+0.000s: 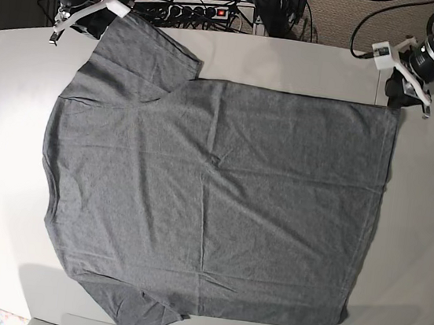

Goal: Fold the T-shirt properly
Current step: 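Move both grippers down to the shoulder corners of the grey T-shirt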

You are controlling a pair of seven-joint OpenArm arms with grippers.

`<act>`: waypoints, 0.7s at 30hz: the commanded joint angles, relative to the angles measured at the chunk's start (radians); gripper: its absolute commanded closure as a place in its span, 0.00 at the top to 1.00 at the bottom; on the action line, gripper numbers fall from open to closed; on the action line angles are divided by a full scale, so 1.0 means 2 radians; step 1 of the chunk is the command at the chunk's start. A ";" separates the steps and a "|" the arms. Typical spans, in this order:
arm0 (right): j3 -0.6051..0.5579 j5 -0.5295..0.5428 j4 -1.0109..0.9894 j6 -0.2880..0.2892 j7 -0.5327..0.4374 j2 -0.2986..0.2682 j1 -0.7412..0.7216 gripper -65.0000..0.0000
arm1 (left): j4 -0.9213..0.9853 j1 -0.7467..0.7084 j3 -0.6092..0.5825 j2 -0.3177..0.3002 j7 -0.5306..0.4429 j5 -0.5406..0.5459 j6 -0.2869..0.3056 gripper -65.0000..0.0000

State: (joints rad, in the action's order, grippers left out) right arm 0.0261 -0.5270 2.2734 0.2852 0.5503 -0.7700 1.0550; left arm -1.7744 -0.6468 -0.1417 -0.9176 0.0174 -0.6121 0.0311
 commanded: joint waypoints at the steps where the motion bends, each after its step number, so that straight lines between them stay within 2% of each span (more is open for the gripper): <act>1: 0.003 -0.006 0.009 -0.007 0.000 0.000 0.003 0.15 | 0.000 0.008 0.003 -0.011 -0.008 0.000 0.006 0.31; 6: 0.003 -0.012 0.021 -0.007 0.006 0.014 0.003 0.15 | 0.027 0.045 0.003 -0.010 -0.049 0.022 0.042 0.31; 9: 0.003 -0.012 0.041 -0.007 0.024 0.015 0.003 0.15 | 0.030 0.064 0.000 -0.010 -0.048 0.026 0.054 0.31; 15: 0.003 -0.006 0.041 -0.006 0.032 0.015 0.003 0.16 | 0.031 0.086 0.000 -0.008 -0.049 0.060 0.100 0.31; 17: 0.003 -0.004 0.041 0.003 0.036 0.015 0.003 0.25 | 0.032 0.090 0.000 -0.007 -0.048 0.060 0.102 0.31; 19: 0.003 0.005 0.041 0.011 0.037 0.015 0.003 0.38 | 0.037 0.097 0.000 -0.006 -0.051 0.060 0.102 0.30; 21: 0.003 0.017 0.041 0.013 0.036 0.015 0.003 0.45 | 0.043 0.102 0.000 -0.007 -0.052 0.060 0.102 0.25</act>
State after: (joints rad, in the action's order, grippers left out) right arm 0.0261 -0.4923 2.3425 0.3157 0.6281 -0.7311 1.0534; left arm -1.6825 -0.4427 -0.1486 -0.9138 -0.0849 -0.4950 0.2333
